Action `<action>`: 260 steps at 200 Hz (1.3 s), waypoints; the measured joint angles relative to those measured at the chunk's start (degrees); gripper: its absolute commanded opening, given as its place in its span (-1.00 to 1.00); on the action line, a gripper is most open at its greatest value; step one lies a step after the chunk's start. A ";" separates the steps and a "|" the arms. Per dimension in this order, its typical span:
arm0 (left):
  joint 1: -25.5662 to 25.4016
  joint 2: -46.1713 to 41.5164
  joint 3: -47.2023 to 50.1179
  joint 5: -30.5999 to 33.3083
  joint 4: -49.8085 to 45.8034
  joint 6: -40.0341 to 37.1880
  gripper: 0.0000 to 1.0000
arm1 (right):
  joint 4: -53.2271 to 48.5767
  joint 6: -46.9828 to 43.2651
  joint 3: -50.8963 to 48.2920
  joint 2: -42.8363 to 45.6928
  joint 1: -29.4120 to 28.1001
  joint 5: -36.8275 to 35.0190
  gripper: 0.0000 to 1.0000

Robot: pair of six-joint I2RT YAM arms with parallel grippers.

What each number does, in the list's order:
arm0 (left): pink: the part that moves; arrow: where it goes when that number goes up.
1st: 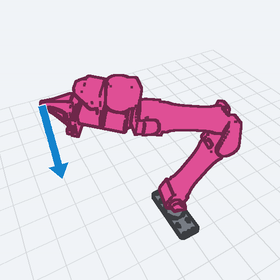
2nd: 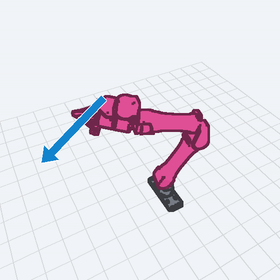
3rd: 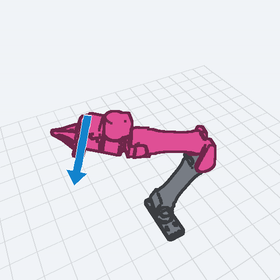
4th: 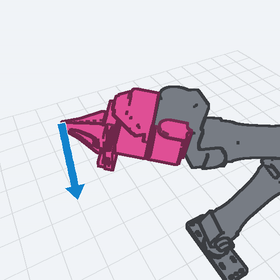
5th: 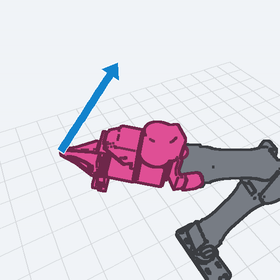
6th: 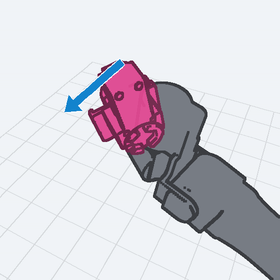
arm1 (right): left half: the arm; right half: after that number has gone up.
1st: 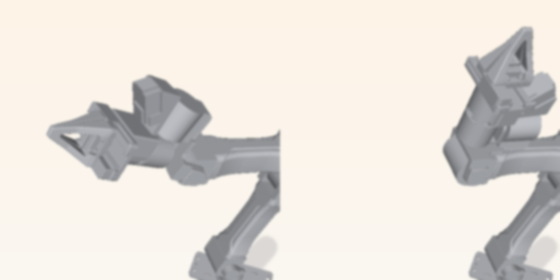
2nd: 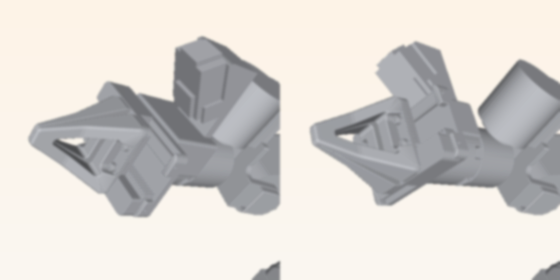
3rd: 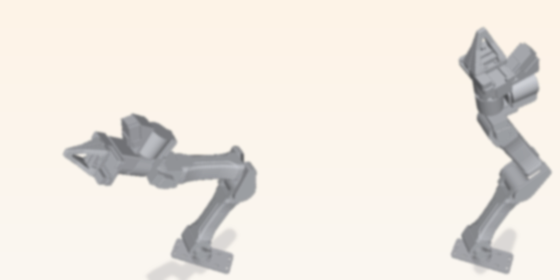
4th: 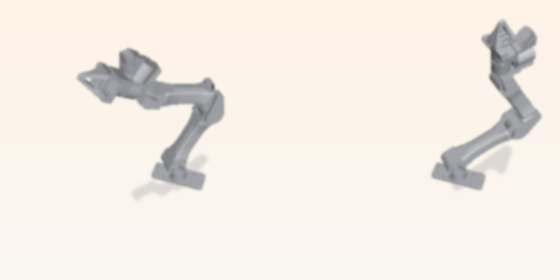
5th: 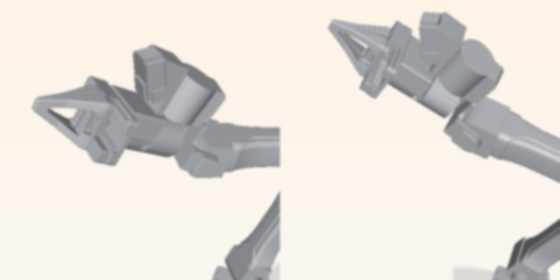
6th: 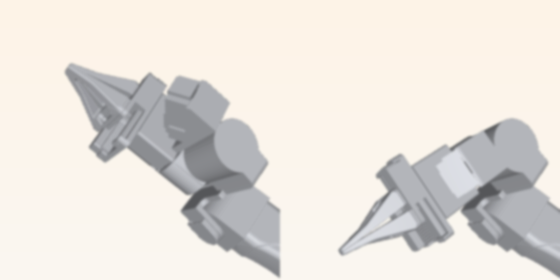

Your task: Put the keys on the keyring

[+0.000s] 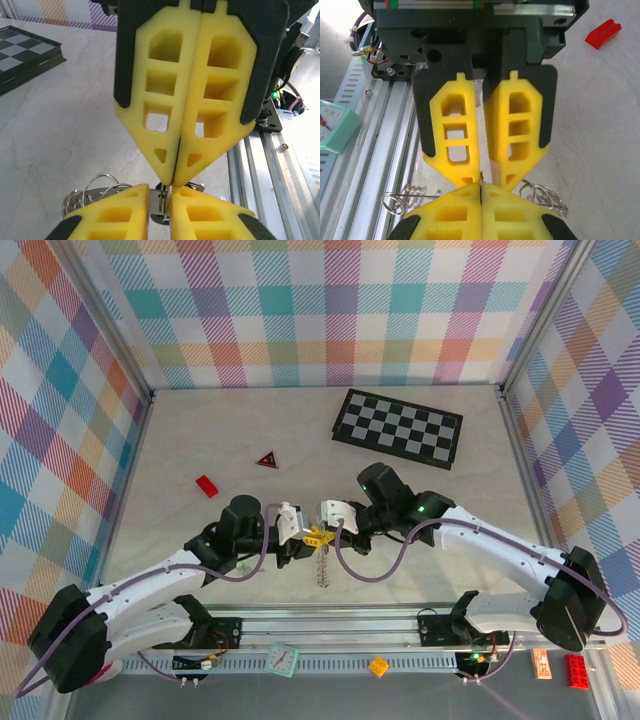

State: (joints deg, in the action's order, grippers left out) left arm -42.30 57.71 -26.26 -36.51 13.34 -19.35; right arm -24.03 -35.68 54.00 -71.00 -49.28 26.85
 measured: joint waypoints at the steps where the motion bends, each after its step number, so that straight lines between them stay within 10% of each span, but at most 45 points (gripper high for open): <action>1: 0.00 0.02 0.00 -0.02 -0.02 0.00 -0.72 | -0.04 0.00 0.00 -0.02 0.00 0.00 -1.00; 54: -0.07 1.05 -0.57 -1.44 -2.16 -1.25 -1.00 | -0.13 0.04 0.02 -0.33 -0.04 0.61 -1.00; 79: -0.07 1.03 -0.57 -1.29 -2.34 -1.33 -1.00 | 0.61 1.25 -0.04 -0.17 0.07 0.57 -0.41; 100: -0.07 0.94 -0.46 -0.55 -2.25 -1.29 -1.00 | 3.96 3.85 -1.99 2.36 1.03 0.37 -0.30; 260: -0.07 -0.15 2.25 1.46 3.32 0.48 -1.00 | 10.95 19.85 -10.93 5.84 2.89 0.17 -0.57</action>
State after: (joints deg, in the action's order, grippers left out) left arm -42.37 57.56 -24.01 -35.05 16.67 -18.87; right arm -13.08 -15.84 43.07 -65.17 -46.39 27.03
